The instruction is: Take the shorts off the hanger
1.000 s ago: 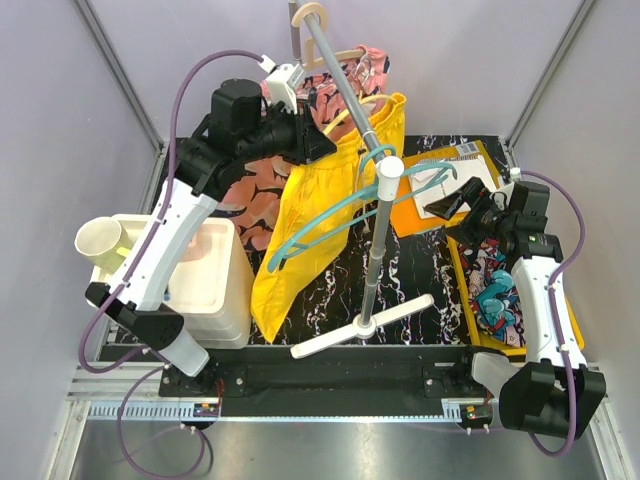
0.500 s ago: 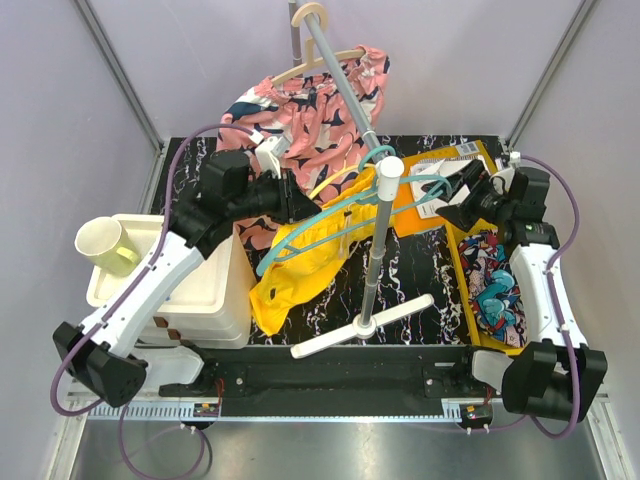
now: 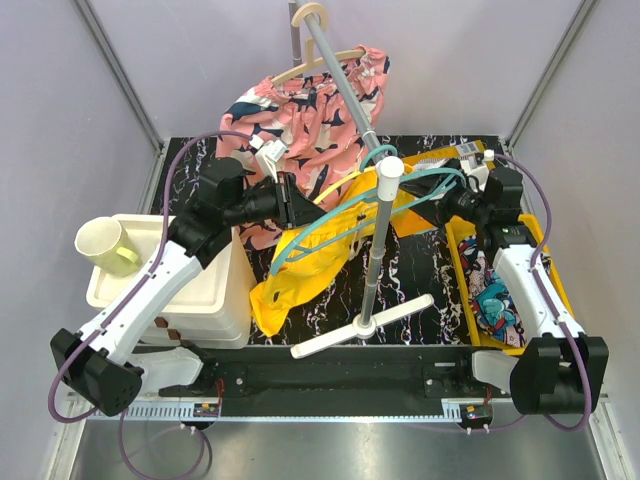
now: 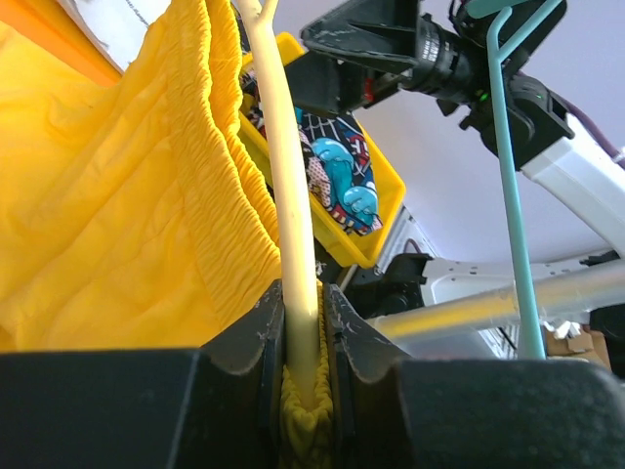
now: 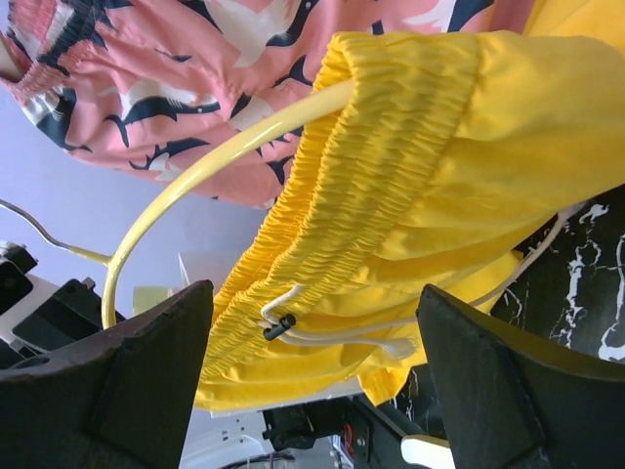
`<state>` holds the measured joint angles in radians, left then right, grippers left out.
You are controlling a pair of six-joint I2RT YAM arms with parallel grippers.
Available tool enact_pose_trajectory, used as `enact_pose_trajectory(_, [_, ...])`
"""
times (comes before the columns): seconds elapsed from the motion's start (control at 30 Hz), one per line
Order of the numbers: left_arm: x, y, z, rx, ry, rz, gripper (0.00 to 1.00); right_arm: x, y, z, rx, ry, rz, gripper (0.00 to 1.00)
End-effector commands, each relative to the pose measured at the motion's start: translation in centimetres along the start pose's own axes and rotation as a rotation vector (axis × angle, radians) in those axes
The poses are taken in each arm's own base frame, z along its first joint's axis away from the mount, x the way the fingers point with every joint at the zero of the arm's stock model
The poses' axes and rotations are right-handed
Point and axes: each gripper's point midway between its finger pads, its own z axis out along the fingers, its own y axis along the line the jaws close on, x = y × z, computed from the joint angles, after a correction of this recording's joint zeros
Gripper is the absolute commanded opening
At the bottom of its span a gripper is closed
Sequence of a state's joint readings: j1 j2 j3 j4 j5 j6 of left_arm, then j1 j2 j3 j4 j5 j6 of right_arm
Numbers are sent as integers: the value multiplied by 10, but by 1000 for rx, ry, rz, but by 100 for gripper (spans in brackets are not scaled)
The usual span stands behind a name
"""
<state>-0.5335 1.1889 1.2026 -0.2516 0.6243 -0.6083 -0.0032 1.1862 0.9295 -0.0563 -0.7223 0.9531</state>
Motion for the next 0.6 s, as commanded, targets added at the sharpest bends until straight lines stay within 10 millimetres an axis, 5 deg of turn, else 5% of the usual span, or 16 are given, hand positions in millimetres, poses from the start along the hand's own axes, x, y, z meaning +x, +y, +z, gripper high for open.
enact_pose_trajectory(0.0, [-19, -45, -13, 173, -61, 87, 0, 1, 8, 10, -39, -17, -12, 90])
enact_pose_trajectory(0.2, [-13, -46, -17, 183, -51, 97, 0, 1, 0, 18, -16, -13, 5, 78])
enact_pose_trajectory(0.57, [-7, -23, -6, 111, -15, 112, 0, 2, 37, 2, -143, -35, 210, 76])
